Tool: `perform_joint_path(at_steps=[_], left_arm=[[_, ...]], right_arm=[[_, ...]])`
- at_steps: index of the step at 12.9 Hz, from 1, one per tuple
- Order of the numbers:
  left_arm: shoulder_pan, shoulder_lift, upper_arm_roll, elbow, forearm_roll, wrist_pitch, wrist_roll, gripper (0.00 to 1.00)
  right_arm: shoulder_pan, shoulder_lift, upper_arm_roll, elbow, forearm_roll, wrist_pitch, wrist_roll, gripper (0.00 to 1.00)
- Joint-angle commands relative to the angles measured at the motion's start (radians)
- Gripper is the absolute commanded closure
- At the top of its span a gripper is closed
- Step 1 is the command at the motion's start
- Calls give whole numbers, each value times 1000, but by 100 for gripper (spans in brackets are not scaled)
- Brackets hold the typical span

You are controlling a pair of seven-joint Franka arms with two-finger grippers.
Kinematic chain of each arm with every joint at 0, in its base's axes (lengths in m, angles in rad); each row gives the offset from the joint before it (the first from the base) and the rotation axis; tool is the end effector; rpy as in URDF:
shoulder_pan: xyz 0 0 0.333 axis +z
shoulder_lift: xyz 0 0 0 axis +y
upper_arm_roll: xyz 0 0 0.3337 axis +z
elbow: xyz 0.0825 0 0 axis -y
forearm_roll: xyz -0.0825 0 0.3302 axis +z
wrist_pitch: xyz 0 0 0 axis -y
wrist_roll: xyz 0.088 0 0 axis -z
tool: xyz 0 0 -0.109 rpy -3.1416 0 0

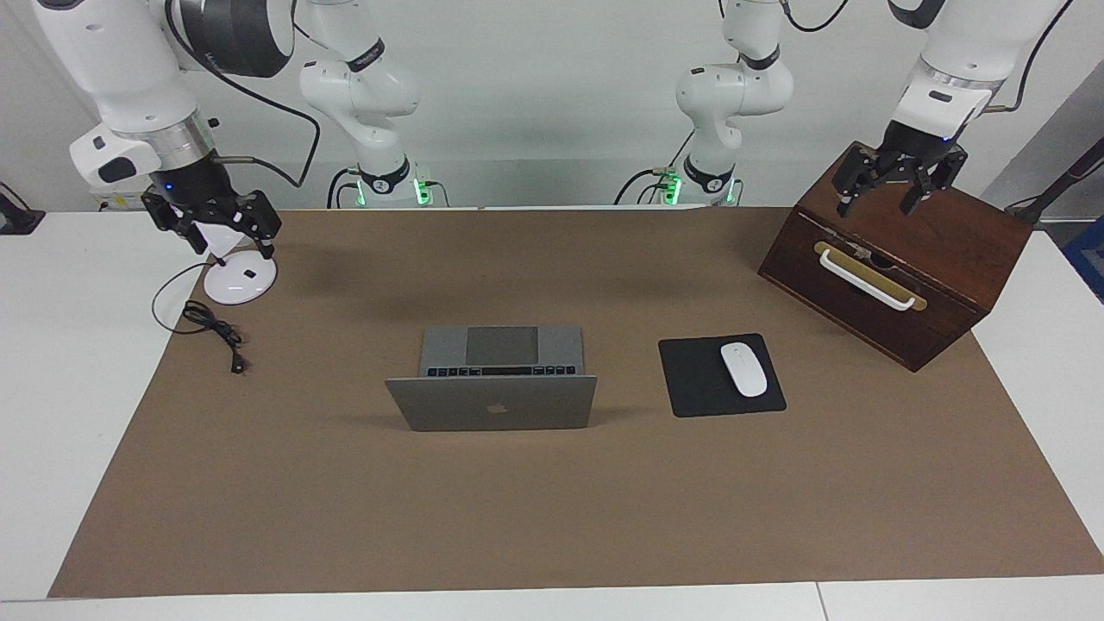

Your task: Close laptop with both arms

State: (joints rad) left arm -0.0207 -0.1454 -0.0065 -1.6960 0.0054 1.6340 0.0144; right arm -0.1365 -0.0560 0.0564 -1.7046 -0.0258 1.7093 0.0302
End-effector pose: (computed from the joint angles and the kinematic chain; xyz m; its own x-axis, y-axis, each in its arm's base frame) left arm 0.4584 -0.0122 0.6630 0.9957 -0.0418 0.0832 -0.0414 -0.9991 -0.0075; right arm 0.4921 -0.0411 0.6239 0.9924 -0.1063 0.0614 -0.1081 -0.9938 0.0270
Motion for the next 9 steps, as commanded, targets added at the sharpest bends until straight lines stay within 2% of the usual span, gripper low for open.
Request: perform_joint_path(at_steps=[1,9], left_arm=[[-1,-11,3,-17,-11,18,13,0],[-22,-11,-6,-16,-11,20,10,0]], right_arm=[[-17,-21,11,-30,-14,30,-27,0],[-25,-24,8,-27,-6,20,-32,0]])
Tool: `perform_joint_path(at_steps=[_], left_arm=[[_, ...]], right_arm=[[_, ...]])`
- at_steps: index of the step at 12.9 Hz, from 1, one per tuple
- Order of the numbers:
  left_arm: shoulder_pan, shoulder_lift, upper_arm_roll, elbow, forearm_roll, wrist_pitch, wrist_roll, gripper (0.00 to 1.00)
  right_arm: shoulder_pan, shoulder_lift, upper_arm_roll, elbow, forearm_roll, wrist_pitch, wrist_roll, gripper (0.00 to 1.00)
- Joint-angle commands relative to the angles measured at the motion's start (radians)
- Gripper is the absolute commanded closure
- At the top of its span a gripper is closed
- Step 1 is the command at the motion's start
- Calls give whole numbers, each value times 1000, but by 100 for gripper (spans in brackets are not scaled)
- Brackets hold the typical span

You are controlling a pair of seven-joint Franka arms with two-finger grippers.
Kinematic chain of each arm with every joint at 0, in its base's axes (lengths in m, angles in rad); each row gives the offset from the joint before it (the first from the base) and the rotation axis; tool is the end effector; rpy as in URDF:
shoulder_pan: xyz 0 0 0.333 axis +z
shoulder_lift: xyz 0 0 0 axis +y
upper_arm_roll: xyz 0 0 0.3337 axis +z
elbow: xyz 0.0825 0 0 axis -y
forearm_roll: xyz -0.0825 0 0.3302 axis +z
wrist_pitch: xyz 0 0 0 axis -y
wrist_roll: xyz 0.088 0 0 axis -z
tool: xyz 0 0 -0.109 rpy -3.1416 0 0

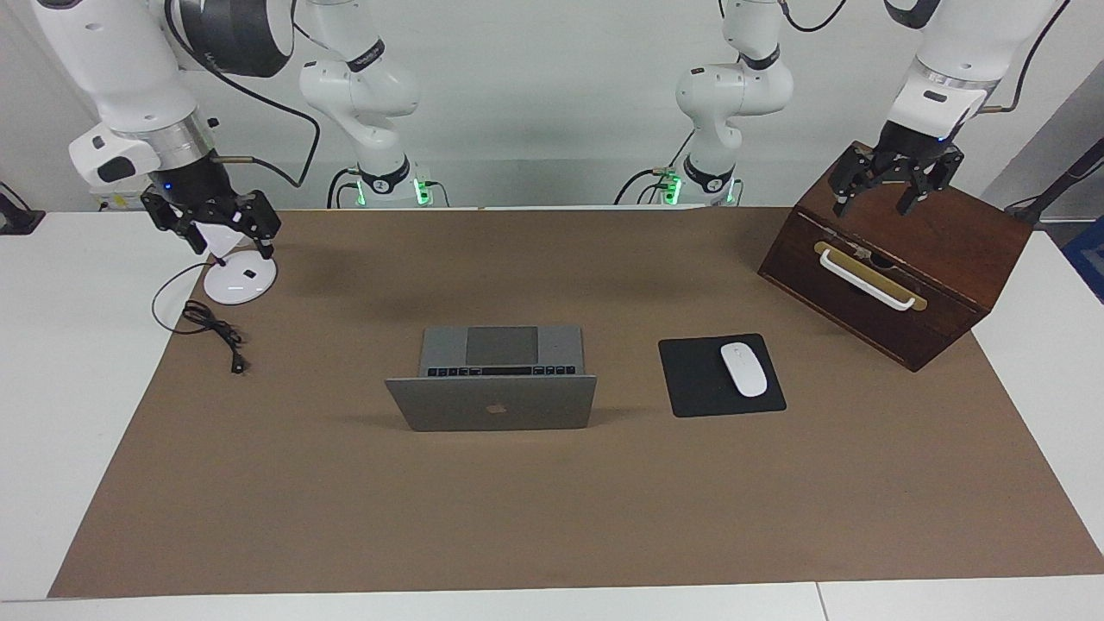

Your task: Close laptop with both arms

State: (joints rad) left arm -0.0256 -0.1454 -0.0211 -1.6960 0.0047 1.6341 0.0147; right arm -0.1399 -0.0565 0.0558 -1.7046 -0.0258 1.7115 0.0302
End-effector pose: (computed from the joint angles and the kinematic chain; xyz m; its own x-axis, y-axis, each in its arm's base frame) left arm 0.4580 -0.0218 0.6630 0.9946 -0.0615 0.0832 -0.0610 -0.9981 -0.0090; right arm 0.4920 -0.0431 0.6244 0.9918 -0.1102 0.0641 -0.1121 -0.9933 0.0270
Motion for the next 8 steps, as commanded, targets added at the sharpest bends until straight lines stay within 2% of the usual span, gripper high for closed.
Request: perform_joint_path(at_steps=[1,3,5,8], left_arm=[[-17,-11,9,-17,-11,20,10,0],[-19,-10,7,-14,-11,18,18,0],[-49,-9,1,-16,-11,20,16,0],[-54,-9,1,-16,-11,20,5,0]], right_arm=[[-18,-34,9,-30,-8,10,-32,0],[-26,-16,7,14,4,34,-41,0],[-24,39,9,113,-8,40,-36,0],[-26,194,9,337,-19,25,-38,0]])
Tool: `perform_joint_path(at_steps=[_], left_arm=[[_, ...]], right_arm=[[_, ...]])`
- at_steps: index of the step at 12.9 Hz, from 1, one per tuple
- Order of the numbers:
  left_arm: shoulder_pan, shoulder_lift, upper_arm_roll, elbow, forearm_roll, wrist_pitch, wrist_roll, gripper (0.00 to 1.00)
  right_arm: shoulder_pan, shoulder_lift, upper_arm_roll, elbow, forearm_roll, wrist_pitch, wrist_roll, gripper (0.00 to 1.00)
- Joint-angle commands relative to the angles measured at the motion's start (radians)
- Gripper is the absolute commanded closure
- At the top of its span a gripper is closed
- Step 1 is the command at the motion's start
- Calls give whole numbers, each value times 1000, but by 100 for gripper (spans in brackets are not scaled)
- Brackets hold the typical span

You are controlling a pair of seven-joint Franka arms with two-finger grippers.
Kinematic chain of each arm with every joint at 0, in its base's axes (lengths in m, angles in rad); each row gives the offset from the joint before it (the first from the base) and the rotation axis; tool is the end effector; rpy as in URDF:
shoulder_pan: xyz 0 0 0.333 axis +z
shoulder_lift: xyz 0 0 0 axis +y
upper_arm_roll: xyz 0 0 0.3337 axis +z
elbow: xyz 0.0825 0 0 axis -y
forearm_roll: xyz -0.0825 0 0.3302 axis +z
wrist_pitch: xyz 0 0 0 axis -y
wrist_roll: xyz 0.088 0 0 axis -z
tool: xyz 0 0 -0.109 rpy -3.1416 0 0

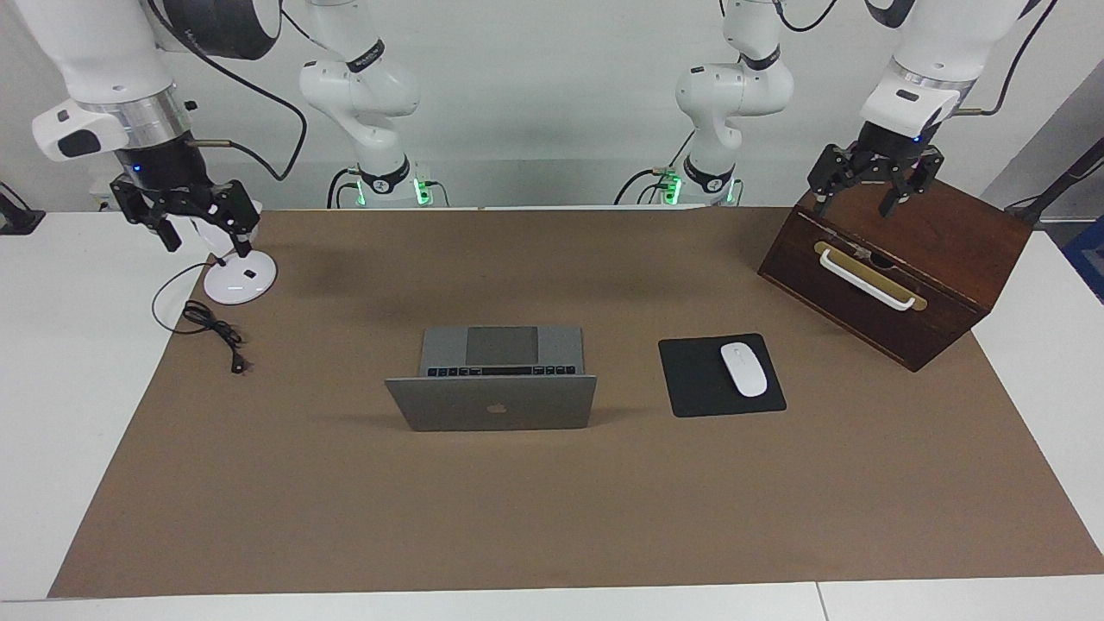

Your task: Close laptop with both arms

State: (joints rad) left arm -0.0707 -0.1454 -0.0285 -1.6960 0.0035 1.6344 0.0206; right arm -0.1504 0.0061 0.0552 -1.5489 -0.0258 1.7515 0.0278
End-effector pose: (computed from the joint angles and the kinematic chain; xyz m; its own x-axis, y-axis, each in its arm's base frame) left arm 0.4562 -0.0463 0.6630 0.9893 -0.1194 0.0835 -0.1191 -0.9928 -0.0093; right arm 0.5184 -0.0520 0.6642 0.9737 -0.1163 0.1958 -0.1225 -0.9923 0.0200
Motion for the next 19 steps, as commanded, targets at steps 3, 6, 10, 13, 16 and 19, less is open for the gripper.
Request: perform_joint_path(at_steps=[3,6,10,13,16,19], left_arm=[[-6,-11,9,-19,-10,39,4,18],[2,-9,9,-19,-10,50,2,100],[0,-6,9,-19,-10,99,13,100],[-7,-8,7,-42,-10,160,16,100],[-50,-26,4,-105,-11,264,35,100],[-141,-74,2,-252,-29,480,27,100]], right_arm=[[-9,245,9,321,-20,5,-36,4],[-5,343,14,427,-20,54,-40,6],[78,408,21,440,-34,212,-10,26],[161,446,21,440,-97,289,101,78],[227,454,23,431,-166,310,199,100],[294,460,23,417,-184,309,359,100]])
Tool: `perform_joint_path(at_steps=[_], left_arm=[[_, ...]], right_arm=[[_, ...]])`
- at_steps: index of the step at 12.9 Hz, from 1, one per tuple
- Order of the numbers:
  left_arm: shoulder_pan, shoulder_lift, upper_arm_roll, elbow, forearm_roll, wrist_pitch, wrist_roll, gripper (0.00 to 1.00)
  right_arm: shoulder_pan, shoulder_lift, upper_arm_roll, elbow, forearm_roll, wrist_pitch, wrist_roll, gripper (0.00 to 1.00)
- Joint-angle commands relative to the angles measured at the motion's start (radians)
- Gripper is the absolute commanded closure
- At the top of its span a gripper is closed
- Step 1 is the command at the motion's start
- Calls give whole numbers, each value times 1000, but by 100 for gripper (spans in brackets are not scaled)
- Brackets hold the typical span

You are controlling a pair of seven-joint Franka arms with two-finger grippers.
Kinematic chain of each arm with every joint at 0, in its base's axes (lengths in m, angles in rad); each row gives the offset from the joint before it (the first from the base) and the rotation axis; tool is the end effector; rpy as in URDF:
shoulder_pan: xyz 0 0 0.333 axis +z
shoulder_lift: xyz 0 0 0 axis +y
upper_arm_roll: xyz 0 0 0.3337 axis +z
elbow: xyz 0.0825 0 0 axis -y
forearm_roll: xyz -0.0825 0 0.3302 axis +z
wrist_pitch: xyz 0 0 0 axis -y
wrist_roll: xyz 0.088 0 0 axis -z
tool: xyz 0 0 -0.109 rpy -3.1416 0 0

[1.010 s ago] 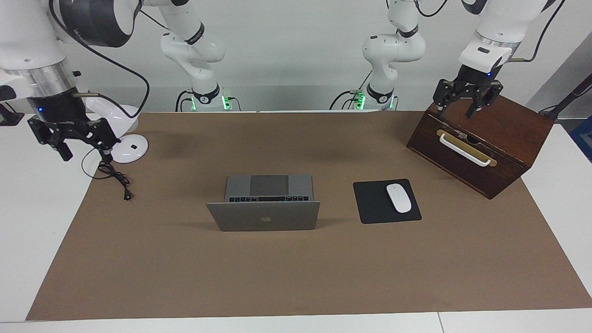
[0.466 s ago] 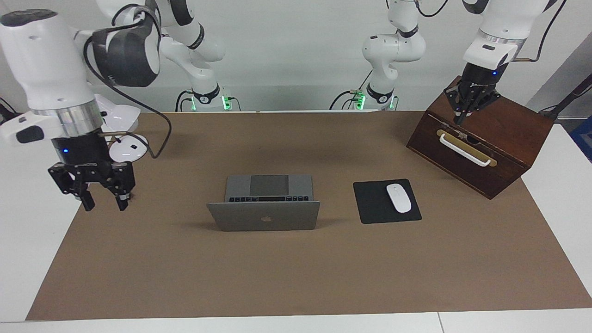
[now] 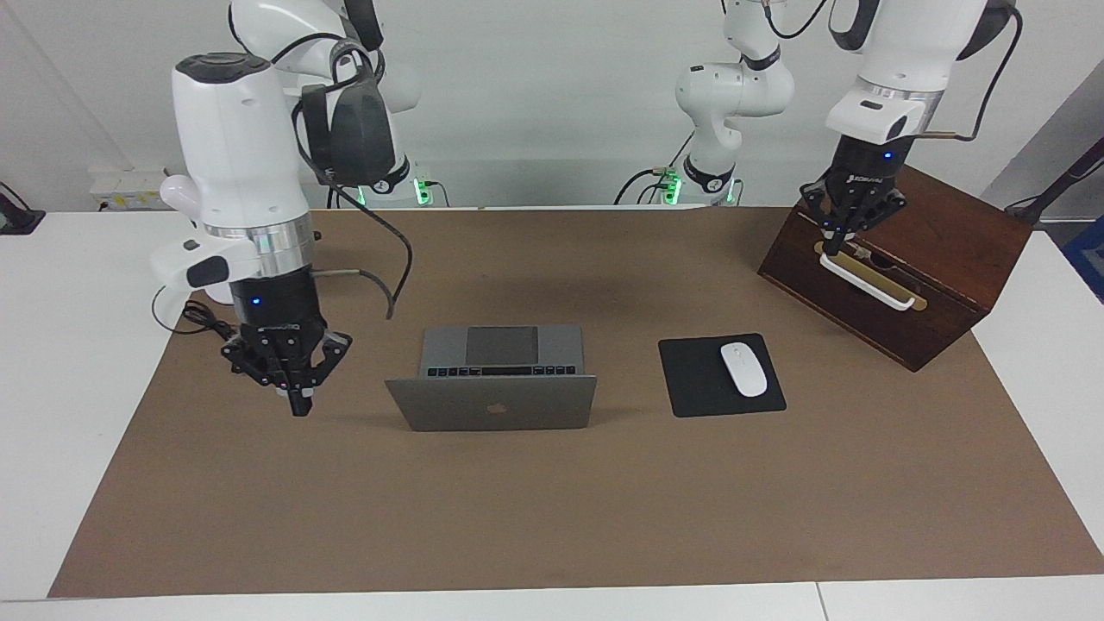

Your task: Close laptop with both arms

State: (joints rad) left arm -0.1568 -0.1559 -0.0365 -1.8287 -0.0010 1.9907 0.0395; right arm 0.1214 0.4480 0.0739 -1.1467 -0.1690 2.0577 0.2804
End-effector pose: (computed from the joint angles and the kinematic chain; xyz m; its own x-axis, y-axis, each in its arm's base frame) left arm 0.4749 -0.0946 0.6478 0.9238 -0.2220 0.3120 -0.2282 -0.9735 -0.0170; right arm 0.6696 0.1088 0.6155 0.8847 -0.0476 0.4637 -0.0582 -0.9983 0.0086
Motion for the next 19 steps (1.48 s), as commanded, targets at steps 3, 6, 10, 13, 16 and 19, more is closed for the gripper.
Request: perform_joint_path(at_steps=[3,6,10,13,16,19], left_arm=[[-125,-62,10,-196,-73,293,8,100],[-199,-42,12,-292,-73,480,5,100],[-270,35,10,-330,-73,647,2,100],[-345,131,12,-365,-73,828,-45,100],[-392,191,12,-391,-73,924,-43,100],[-406,216,12,-392,-71,961,-33,100]], right_arm=[[67,18,6,-28,-90,7,209,100],[102,18,6,-74,-90,7,275,100],[138,20,7,-85,-95,9,329,100],[138,20,7,-119,-95,51,327,100],[123,20,7,-142,-96,82,316,100],[124,23,7,-154,-96,82,278,100]])
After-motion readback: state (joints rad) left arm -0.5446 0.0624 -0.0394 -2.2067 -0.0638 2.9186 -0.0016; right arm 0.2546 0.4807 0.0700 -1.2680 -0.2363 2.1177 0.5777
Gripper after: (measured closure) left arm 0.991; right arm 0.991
